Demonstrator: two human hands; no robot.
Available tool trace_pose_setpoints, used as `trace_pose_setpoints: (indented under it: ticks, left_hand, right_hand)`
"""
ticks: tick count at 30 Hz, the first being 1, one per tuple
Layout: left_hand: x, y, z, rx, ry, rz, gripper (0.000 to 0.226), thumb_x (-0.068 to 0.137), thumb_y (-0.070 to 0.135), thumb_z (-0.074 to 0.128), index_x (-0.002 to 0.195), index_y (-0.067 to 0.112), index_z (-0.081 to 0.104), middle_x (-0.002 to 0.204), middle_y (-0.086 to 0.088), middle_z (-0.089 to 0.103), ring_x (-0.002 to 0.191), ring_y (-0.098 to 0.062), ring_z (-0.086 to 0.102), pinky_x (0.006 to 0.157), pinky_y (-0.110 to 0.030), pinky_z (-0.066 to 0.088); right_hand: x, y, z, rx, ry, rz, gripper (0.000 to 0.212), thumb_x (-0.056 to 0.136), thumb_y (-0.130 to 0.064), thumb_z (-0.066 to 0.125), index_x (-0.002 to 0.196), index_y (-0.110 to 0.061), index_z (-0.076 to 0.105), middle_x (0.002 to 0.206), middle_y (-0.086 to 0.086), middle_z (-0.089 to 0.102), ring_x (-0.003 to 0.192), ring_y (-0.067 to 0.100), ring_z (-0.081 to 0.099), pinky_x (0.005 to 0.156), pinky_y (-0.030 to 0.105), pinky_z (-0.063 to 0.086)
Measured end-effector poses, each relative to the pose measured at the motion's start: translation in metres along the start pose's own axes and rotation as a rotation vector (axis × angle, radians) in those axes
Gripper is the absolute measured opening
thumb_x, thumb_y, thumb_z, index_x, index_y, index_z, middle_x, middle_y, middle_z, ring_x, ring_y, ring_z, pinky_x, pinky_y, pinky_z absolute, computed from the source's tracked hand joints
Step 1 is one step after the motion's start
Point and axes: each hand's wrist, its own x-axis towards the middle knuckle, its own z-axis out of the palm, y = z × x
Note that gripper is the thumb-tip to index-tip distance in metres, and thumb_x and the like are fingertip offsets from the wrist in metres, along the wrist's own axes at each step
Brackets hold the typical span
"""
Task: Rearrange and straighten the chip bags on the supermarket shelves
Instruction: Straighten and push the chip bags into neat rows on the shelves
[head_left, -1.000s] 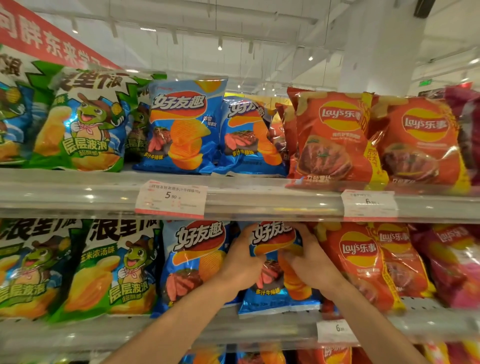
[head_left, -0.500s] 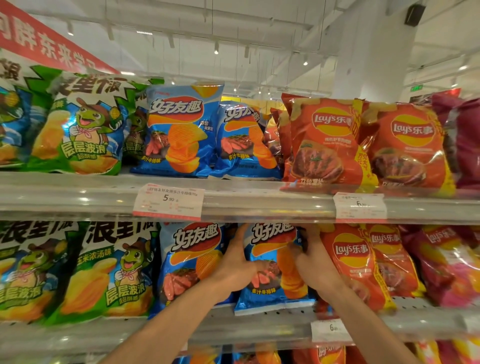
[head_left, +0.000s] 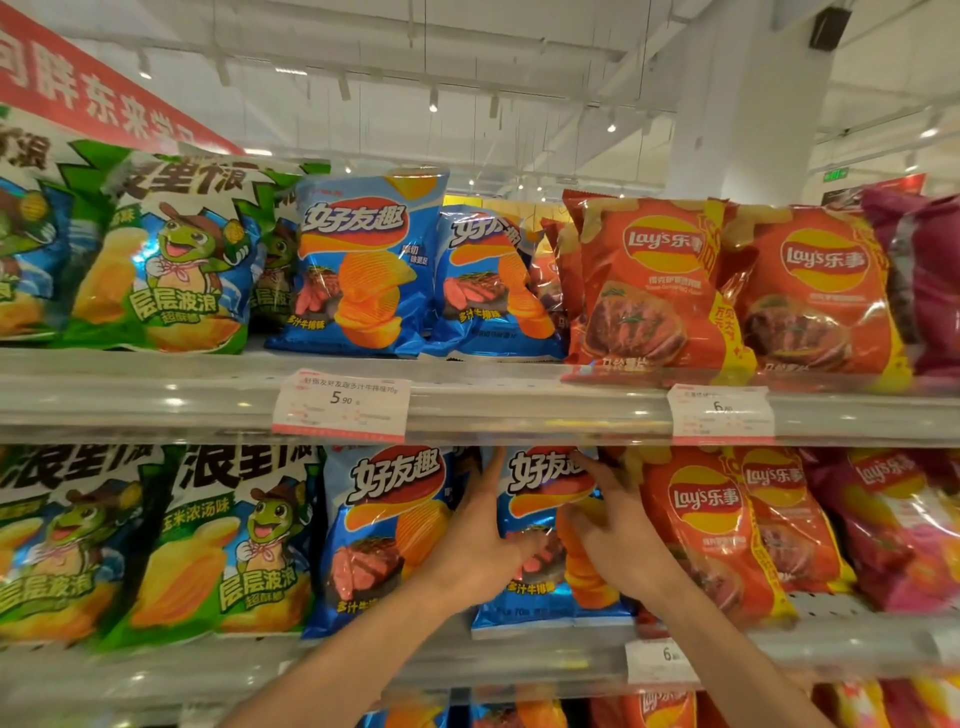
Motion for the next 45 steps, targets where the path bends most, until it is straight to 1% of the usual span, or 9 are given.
trace_pose_setpoints:
  ticks: [3, 7, 9, 13, 19, 26, 30, 36, 45]
  left_hand:
    - [-0.015, -0.003, -0.015, 0.312, 0.073, 0.087, 0.071, 0.096, 0.021, 0.061, 0.151, 0.045, 0.024, 0.163, 0.016, 0.008, 0.142, -0.004, 0.032, 0.112, -0.015, 0.034]
    - [-0.028, -0.016, -0.049, 0.806, 0.364, 0.238, 0.037, 0.092, 0.024, 0.053, 0.129, 0.022, 0.059, 0.138, -0.002, 0.052, 0.125, -0.024, 0.051, 0.105, -0.037, 0.044]
    - [-0.028, -0.031, -0.064, 0.976, 0.438, 0.203, 0.040, 0.089, 0.033, 0.050, 0.125, 0.020, 0.062, 0.132, -0.009, 0.058, 0.119, -0.033, 0.055, 0.097, -0.048, 0.046]
    - [-0.029, -0.056, -0.071, 1.129, 0.334, 0.074, 0.059, 0.098, 0.054, 0.031, 0.146, 0.022, 0.047, 0.150, -0.018, 0.045, 0.140, -0.039, 0.039, 0.115, -0.057, 0.028]
    - [-0.029, -0.070, -0.084, 1.228, 0.221, 0.122, 0.064, 0.098, 0.063, 0.025, 0.154, 0.031, 0.029, 0.162, -0.011, 0.027, 0.151, -0.037, 0.016, 0.117, -0.062, 0.013]
    - [-0.034, -0.074, -0.098, 1.219, 0.151, 0.199, 0.066, 0.098, 0.066, 0.020, 0.157, 0.040, 0.007, 0.167, -0.001, 0.003, 0.153, -0.030, -0.006, 0.120, -0.058, 0.000]
    - [-0.038, -0.072, -0.098, 1.270, 0.154, 0.205, 0.064, 0.099, 0.063, 0.023, 0.157, 0.039, 0.012, 0.167, 0.000, 0.001, 0.153, -0.029, -0.006, 0.120, -0.060, 0.003]
    - [-0.041, -0.075, -0.058, 1.197, 0.340, 0.012, 0.065, 0.100, 0.064, 0.017, 0.158, 0.035, 0.011, 0.167, -0.006, -0.005, 0.153, -0.028, -0.011, 0.121, -0.058, 0.007]
    - [-0.051, -0.062, -0.059, 1.133, 0.399, 0.015, 0.068, 0.099, 0.063, 0.025, 0.156, 0.028, 0.024, 0.165, -0.013, 0.013, 0.153, -0.033, 0.009, 0.120, -0.057, 0.015]
  right_hand:
    - [-0.003, -0.002, 0.004, -0.175, 0.056, -0.032, 0.059, 0.094, -0.010, 0.059, 0.148, -0.022, 0.038, 0.149, -0.001, 0.018, 0.135, 0.027, 0.040, 0.107, 0.021, 0.031]
    - [-0.007, -0.007, 0.028, -0.488, 0.204, -0.224, 0.052, 0.093, -0.025, 0.055, 0.144, -0.019, 0.045, 0.147, 0.017, 0.036, 0.132, 0.040, 0.042, 0.112, 0.050, 0.035]
    - [-0.007, -0.008, 0.048, -0.647, 0.184, -0.270, 0.055, 0.096, -0.043, 0.041, 0.147, -0.022, 0.043, 0.150, 0.018, 0.040, 0.140, 0.040, 0.036, 0.115, 0.058, 0.028]
    - [-0.005, -0.006, 0.077, -0.803, 0.116, -0.211, 0.066, 0.100, -0.057, 0.016, 0.150, -0.022, 0.040, 0.156, 0.017, 0.036, 0.147, 0.039, 0.026, 0.115, 0.067, 0.016]
    - [-0.002, -0.003, 0.075, -0.840, 0.149, -0.151, 0.072, 0.096, -0.069, 0.020, 0.153, -0.027, 0.035, 0.160, 0.015, 0.028, 0.149, 0.039, 0.021, 0.113, 0.071, 0.014]
    - [-0.006, 0.001, 0.076, -0.799, 0.166, -0.158, 0.084, 0.090, -0.079, 0.008, 0.156, -0.029, 0.027, 0.165, 0.012, 0.013, 0.153, 0.033, 0.004, 0.114, 0.070, 0.012]
    - [-0.008, 0.005, 0.077, -0.797, 0.201, -0.166, 0.081, 0.093, -0.074, 0.015, 0.151, -0.024, 0.039, 0.162, 0.015, 0.024, 0.151, 0.036, 0.017, 0.109, 0.072, 0.023]
    - [-0.004, 0.009, 0.083, -0.774, 0.202, -0.162, 0.080, 0.094, -0.074, 0.018, 0.154, -0.024, 0.032, 0.165, 0.014, 0.014, 0.152, 0.034, 0.007, 0.112, 0.073, 0.014]
    - [-0.017, -0.004, 0.077, -0.771, 0.216, -0.127, 0.086, 0.093, -0.076, 0.013, 0.153, -0.018, 0.034, 0.162, 0.016, 0.022, 0.151, 0.034, 0.013, 0.117, 0.066, 0.012]
